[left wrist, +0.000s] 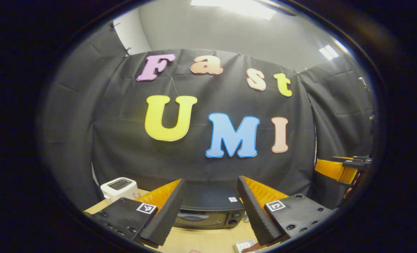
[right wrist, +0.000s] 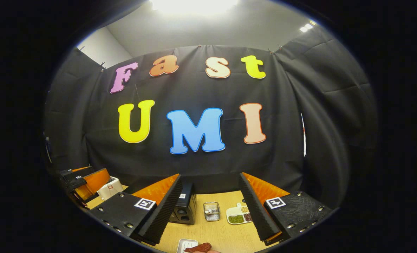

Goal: Open the electric oven with the left hand, put the food in, and close the electric oven.

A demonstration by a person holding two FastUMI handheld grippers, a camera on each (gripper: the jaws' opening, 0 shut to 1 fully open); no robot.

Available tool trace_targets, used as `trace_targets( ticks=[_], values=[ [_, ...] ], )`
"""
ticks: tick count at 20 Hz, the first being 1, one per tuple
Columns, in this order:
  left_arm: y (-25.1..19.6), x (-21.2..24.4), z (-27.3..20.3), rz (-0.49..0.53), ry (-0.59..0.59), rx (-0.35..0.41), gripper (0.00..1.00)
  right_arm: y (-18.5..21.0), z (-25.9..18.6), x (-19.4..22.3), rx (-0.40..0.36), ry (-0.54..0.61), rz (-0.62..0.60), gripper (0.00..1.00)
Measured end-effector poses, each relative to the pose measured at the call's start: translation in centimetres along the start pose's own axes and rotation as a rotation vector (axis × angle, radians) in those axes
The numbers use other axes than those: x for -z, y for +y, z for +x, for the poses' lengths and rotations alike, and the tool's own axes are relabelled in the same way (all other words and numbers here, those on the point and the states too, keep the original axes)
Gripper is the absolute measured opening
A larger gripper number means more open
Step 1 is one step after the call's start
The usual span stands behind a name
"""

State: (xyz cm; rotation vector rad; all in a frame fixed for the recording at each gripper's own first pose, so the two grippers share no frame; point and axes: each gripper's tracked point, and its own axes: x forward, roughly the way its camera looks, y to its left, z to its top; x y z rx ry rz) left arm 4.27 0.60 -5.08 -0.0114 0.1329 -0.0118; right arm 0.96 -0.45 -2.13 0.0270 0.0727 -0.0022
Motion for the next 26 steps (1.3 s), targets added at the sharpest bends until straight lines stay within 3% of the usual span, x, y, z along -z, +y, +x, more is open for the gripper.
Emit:
trace_targets(
  ticks=[3, 6, 8, 11, 13, 18, 22, 26],
  values=[
    [0.6, 3.2, 3.0, -0.009, 0.082, 0.003, 1.0, -0.3, 0.6, 0.6, 0.008, 0.018, 0.0, 0.98],
    [0.2, 7.8, 6.3, 0.016, 0.203, 0.061, 0.95, -0.1, 1.5, 0.8, 0.009, 0.034, 0.019, 0.98],
    [1.4, 11.1, 8.2, 0.04, 0.267, 0.044, 0.92, 0.1, 2.0, 0.9, 0.009, 0.039, 0.018, 0.98],
    [2.6, 16.6, 11.4, 0.028, 0.394, 0.017, 1.0, 0.0, 2.3, 0.7, 0.014, 0.035, 0.005, 0.98],
    [3.3, 19.7, 13.1, 0.016, 0.459, 0.004, 0.97, -0.4, 2.5, 0.8, 0.023, 0.033, -0.001, 0.98],
    [5.6, 23.4, 15.3, 0.041, 0.518, -0.052, 0.97, -2.0, 2.5, 1.2, 0.06, 0.049, 0.015, 0.98],
    [5.8, 23.8, 15.3, 0.12, 0.476, -0.049, 1.0, -2.4, 2.7, 1.3, 0.073, 0.055, 0.025, 0.98],
    [5.9, 23.8, 14.3, 0.086, 0.481, -0.069, 1.0, -1.6, 2.2, 1.0, 0.053, 0.045, 0.013, 0.98]
  ],
)
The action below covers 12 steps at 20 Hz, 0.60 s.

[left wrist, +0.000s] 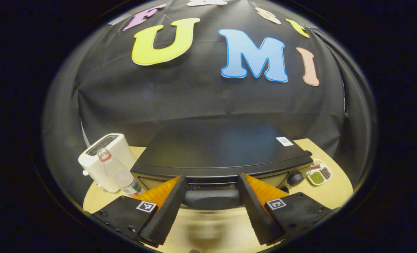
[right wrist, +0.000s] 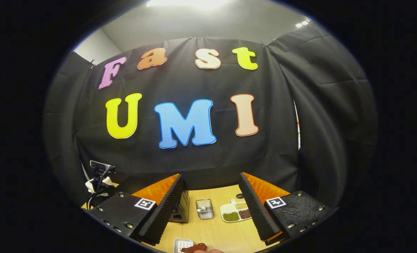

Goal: Open the electric oven with the left hand, put the food in, and close the electric oven.

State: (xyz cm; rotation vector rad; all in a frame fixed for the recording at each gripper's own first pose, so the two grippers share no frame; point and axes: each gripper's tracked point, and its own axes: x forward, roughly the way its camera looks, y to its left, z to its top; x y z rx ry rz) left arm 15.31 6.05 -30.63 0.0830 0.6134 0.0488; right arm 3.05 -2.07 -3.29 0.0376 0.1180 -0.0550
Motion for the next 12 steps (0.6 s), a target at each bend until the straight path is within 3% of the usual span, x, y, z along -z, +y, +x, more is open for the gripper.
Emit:
trace_targets(
  ticks=[9, 12],
  values=[
    [-0.6, 6.1, -5.2, -0.042, 0.025, 0.025, 0.98, 0.7, -1.5, 0.8, -0.028, 0.02, -0.026, 0.99],
    [-0.7, 8.2, -6.1, 0.012, 0.018, 0.047, 1.0, 1.4, -2.1, 0.9, -0.038, 0.019, -0.041, 0.99]
  ],
)
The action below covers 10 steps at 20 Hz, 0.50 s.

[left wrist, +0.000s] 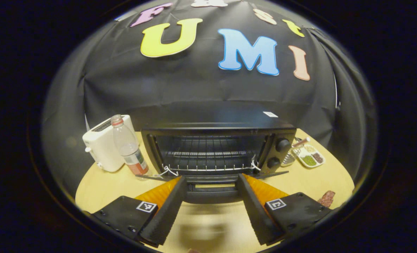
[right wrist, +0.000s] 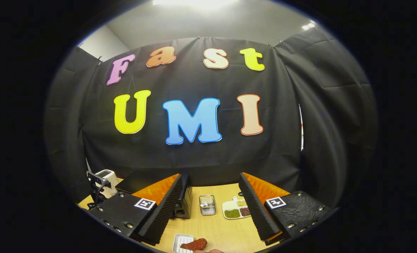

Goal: Open the electric oven with the left hand, put the food in, and close the electric oven.

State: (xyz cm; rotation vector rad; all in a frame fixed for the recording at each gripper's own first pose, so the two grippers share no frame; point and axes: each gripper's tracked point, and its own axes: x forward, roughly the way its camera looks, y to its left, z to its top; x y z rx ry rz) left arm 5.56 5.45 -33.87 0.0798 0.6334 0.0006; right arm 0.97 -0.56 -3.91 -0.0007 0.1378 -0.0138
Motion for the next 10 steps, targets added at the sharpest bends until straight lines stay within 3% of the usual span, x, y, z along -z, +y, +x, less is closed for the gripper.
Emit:
trace_targets(
  ticks=[5, 8, 10],
  values=[
    [-0.2, 3.5, -0.7, 0.038, 0.022, 0.0, 0.98, 1.1, -0.8, 0.3, -0.023, 0.004, -0.03, 0.98],
    [-0.5, 7.0, -0.8, 0.039, 0.094, 0.02, 1.0, 1.7, -1.2, 0.6, -0.039, 0.012, -0.026, 0.98],
    [0.3, 7.0, -1.3, 0.025, 0.105, 0.016, 1.0, 2.0, -1.4, 0.8, -0.046, 0.017, -0.021, 0.98]
  ],
)
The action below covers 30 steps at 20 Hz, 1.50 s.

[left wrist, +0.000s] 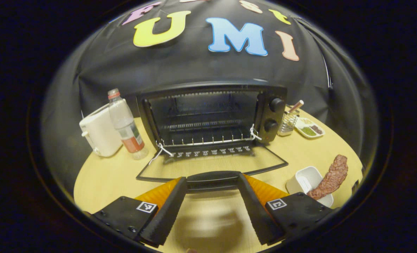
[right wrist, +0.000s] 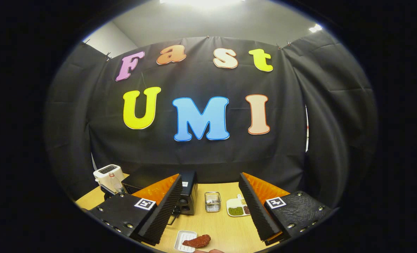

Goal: Open the electric oven with the left hand, put the food in, and close the electric oven.

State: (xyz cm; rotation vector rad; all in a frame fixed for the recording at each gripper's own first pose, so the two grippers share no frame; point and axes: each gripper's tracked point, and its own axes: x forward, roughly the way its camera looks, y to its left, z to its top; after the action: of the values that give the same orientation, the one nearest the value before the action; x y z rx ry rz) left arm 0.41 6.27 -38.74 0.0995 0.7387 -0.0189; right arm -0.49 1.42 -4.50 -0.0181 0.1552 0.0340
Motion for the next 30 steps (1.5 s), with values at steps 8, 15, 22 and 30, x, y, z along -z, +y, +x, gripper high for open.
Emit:
trace_targets(
  ticks=[8, 15, 22, 30],
  values=[
    [3.2, -14.8, -9.8, -0.119, -0.334, -0.044, 0.97, -0.5, 0.2, 4.9, -0.128, 0.141, 0.05, 0.98],
    [4.3, -26.4, -19.6, -0.166, -0.567, -0.108, 0.96, -0.8, 1.0, 18.7, -0.276, 0.51, 0.248, 0.99],
    [3.7, -31.6, -25.8, -0.143, -0.637, -0.199, 0.97, -0.4, 1.6, 30.2, -0.279, 0.787, 0.584, 0.97],
    [2.8, -30.9, -26.6, -0.137, -0.598, -0.254, 0.98, 1.6, 1.4, 34.6, -0.338, 0.905, 0.668, 0.93]
  ],
)
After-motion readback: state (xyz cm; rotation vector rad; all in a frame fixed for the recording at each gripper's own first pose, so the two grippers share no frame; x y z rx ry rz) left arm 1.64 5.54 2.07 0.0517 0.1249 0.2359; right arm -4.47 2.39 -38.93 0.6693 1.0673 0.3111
